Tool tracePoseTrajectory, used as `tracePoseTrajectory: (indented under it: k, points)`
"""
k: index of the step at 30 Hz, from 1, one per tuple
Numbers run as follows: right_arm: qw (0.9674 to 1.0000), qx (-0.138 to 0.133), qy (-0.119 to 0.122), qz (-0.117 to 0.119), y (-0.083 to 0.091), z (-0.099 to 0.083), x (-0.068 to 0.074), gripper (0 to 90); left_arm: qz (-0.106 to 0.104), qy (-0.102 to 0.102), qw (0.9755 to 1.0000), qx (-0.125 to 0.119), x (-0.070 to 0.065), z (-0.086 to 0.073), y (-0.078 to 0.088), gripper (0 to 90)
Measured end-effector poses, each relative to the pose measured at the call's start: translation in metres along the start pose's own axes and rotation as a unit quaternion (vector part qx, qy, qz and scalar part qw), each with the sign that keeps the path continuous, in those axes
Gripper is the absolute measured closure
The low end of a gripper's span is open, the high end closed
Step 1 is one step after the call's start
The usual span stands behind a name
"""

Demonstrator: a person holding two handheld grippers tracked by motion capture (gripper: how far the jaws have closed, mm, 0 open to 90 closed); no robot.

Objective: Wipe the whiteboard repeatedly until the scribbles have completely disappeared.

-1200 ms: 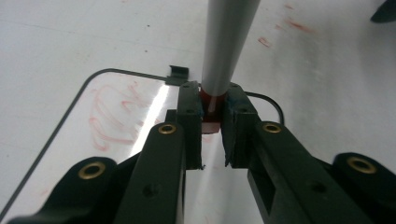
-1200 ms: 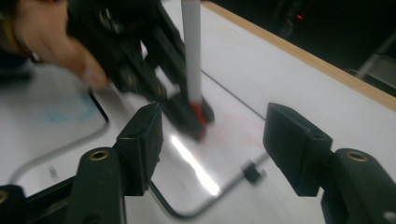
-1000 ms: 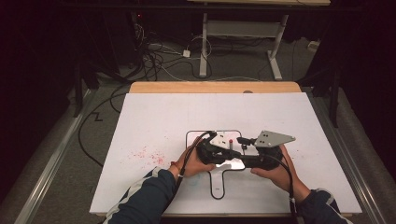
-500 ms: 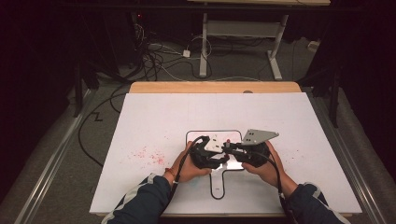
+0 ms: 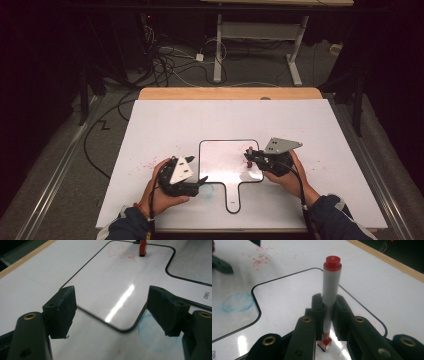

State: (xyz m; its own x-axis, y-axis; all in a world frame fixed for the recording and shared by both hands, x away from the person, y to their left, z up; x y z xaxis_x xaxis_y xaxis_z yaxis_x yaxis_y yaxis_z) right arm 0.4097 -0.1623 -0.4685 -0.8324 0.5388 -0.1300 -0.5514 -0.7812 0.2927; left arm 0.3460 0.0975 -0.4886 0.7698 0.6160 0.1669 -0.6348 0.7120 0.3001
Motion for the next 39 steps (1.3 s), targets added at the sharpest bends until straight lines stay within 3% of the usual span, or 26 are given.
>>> tracePoseTrajectory:
  k: [3, 7, 15, 19, 21, 26, 28, 31, 34, 37, 39]
  points:
    - [0.9997, -0.007, -0.013, 0.018, 0.01, -0.003, 0.007, 81.6, 0.017, 0.013, 0.9998, -0.004, 0.003, -0.009, 0.02, 22.8]
    - [0.9996, -0.001, -0.006, 0.029, 0.019, -0.005, 0.012, 81.6, 0.03, 0.022, 0.9993, 0.004, 0.003, -0.021, 0.038, 22.8]
    - [0.9999, -0.017, 0.0, 0.003, -0.015, 0.001, -0.012, 81.7, 0.022, 0.016, 0.9995, 0.016, 0.003, -0.026, 0.032, 22.8]
    - [0.9996, -0.015, -0.002, -0.024, -0.032, 0.003, -0.027, 81.7, 0.019, 0.02, 0.9995, 0.019, 0.004, -0.028, 0.032, 22.8]
    - [0.9988, -0.007, 0.003, -0.048, -0.037, 0.004, -0.038, 81.7, 0.02, 0.022, 0.9994, 0.017, 0.005, -0.028, 0.033, 22.8]
    - [0.9948, 0.01, 0.012, -0.101, -0.04, 0.004, -0.063, 81.7, 0.021, 0.023, 0.9994, 0.015, 0.006, -0.028, 0.034, 22.8]
    - [0.9938, 0.008, 0.0, -0.111, -0.039, 0.002, -0.069, 81.7, 0.022, 0.023, 0.9994, 0.016, 0.006, -0.028, 0.034, 22.8]
    - [0.9953, 0.002, -0.029, -0.092, -0.034, 0.002, -0.062, 81.7, 0.024, 0.025, 0.9993, 0.011, 0.006, -0.026, 0.035, 22.5]
    - [0.9971, -0.009, -0.051, -0.056, -0.027, 0.001, -0.044, 81.6, 0.023, 0.026, 0.9994, 0.008, 0.006, -0.026, 0.036, 22.5]
    - [0.9983, -0.002, -0.031, -0.05, -0.022, 0.002, -0.036, 81.7, 0.021, 0.026, 0.9994, 0.008, 0.005, -0.025, 0.035, 22.5]
    - [0.9976, 0.003, -0.013, -0.067, -0.022, 0.001, -0.041, 81.6, 0.021, 0.022, 0.9995, 0.009, 0.005, -0.025, 0.034, 22.5]
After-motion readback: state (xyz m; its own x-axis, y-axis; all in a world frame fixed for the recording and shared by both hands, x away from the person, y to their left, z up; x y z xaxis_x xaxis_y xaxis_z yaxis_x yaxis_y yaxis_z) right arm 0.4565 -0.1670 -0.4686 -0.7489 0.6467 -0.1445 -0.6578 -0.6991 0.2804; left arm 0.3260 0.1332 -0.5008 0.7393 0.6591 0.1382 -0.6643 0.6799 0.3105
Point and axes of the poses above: each handheld gripper's, and its own axes: y roughly backward along the jaws, z roughly out of its top, x roughly to its left, the point moved 6 cm from there along -y, roughly forward along the jaws, and after that the axes turned 15 degrees about -x, right-handed, at the moved point
